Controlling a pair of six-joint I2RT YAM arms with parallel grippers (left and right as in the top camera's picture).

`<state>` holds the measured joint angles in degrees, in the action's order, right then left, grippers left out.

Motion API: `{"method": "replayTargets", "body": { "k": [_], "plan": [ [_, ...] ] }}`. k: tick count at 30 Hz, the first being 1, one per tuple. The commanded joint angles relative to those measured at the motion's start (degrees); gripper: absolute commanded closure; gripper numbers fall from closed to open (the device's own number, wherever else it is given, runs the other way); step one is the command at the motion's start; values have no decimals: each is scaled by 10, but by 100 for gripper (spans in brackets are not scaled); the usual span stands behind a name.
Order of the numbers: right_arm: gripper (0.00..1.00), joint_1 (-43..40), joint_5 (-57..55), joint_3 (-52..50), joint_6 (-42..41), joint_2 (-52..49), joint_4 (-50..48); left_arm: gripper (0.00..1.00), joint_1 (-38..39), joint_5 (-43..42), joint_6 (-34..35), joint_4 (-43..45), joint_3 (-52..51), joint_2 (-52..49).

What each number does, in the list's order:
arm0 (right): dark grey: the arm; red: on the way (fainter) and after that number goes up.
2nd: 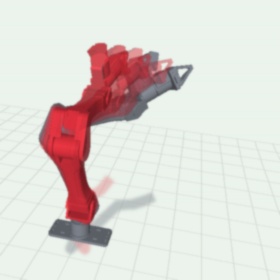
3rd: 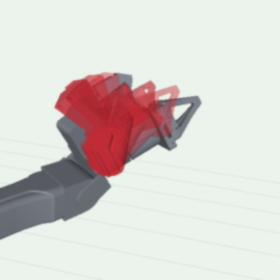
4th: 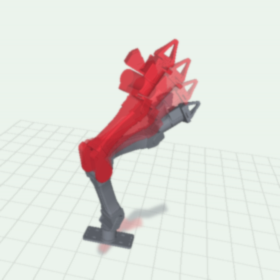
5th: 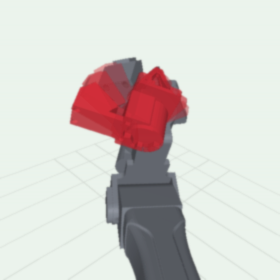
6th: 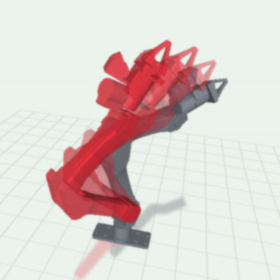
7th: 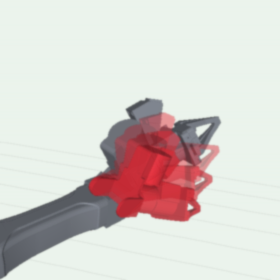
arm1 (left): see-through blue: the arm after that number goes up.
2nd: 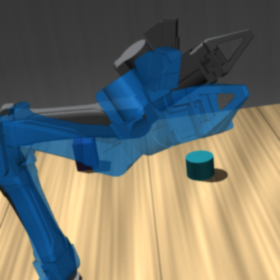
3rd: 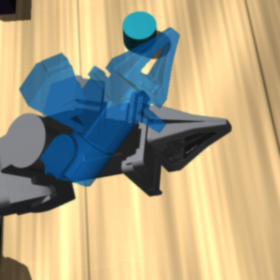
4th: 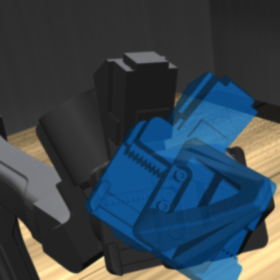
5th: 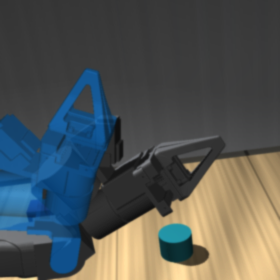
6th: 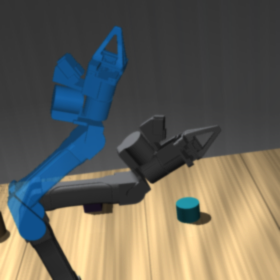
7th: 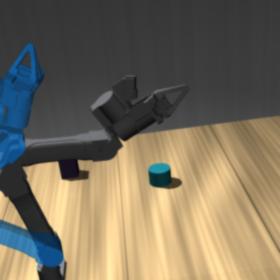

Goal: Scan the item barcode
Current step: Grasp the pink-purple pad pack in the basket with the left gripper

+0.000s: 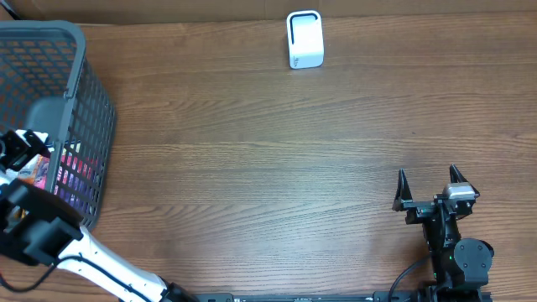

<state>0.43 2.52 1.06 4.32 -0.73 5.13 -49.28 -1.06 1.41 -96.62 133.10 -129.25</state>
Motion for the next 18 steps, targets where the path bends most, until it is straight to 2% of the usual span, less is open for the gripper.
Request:
{"method": "replayTargets", "body": {
  "k": [1,7,12,18],
  "plan": [
    [0,3,-3,-6,2,6,-4,0,-28,-58,11,-2,1,100],
    [0,3,-3,-6,2,6,-4,0,-50,-65,14,-2,-10,167],
    [0,3,-3,-6,2,6,-4,0,-50,-61,16,4,-54,172],
    [0,3,-3,-6,2,6,-4,0,-50,-63,18,101,-162,172]
  ]
}}
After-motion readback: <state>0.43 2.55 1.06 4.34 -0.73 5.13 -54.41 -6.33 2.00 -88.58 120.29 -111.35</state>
